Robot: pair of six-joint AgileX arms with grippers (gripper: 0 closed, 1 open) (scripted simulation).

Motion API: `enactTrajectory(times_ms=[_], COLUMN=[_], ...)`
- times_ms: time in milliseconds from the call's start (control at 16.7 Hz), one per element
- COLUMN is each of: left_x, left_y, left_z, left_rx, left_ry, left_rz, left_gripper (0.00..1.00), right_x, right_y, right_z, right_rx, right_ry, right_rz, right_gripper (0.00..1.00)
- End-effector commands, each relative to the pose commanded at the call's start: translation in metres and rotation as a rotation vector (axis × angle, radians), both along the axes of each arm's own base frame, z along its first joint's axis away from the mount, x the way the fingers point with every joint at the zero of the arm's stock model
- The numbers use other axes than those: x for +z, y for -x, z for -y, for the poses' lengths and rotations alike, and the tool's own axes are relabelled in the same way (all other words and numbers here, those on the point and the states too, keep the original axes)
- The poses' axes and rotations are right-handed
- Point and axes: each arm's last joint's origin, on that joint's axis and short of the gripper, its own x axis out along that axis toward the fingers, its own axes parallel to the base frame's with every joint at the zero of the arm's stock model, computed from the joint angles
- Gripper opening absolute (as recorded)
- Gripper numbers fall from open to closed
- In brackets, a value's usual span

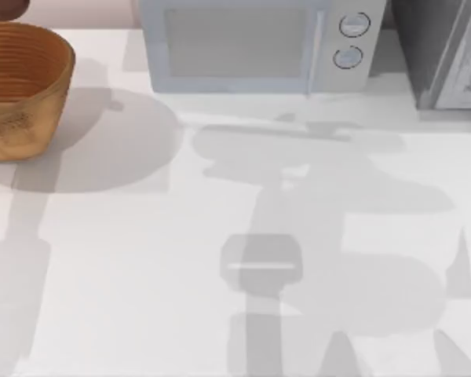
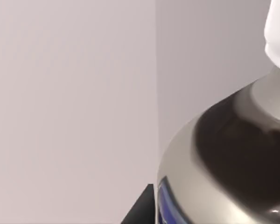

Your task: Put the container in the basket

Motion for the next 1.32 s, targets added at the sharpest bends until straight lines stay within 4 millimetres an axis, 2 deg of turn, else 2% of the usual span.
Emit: enactTrajectory(times_ms=[240,420,840,1140,1320], left_x=[0.021,0.022,0.019,-0.014,-0.023], left_y=[0.015,0.022,0.017,-0.016,-0.024], left_z=[-0.040,-0.054,-0.053,-0.057,-0.055], left_rx=[0.166,0.232,0.230,0.239,0.236], left_ry=[0.022,0.034,0.032,0.035,0.035], left_rz=[-0.066,-0.101,-0.102,-0.107,-0.105], left_gripper=[0.00,0.00,0.00,0.00,0.00], right_x=[0.000,0.000,0.000,0.000,0.000], right_y=[0.000,0.000,0.000,0.000,0.000], right_z=[0.000,0.000,0.000,0.000,0.000], right_rx=[0.000,0.000,0.000,0.000,0.000], right_ry=[0.000,0.000,0.000,0.000,0.000], right_rz=[0.000,0.000,0.000,0.000,0.000], right_gripper=[1.00,1.00,1.00,1.00,1.00])
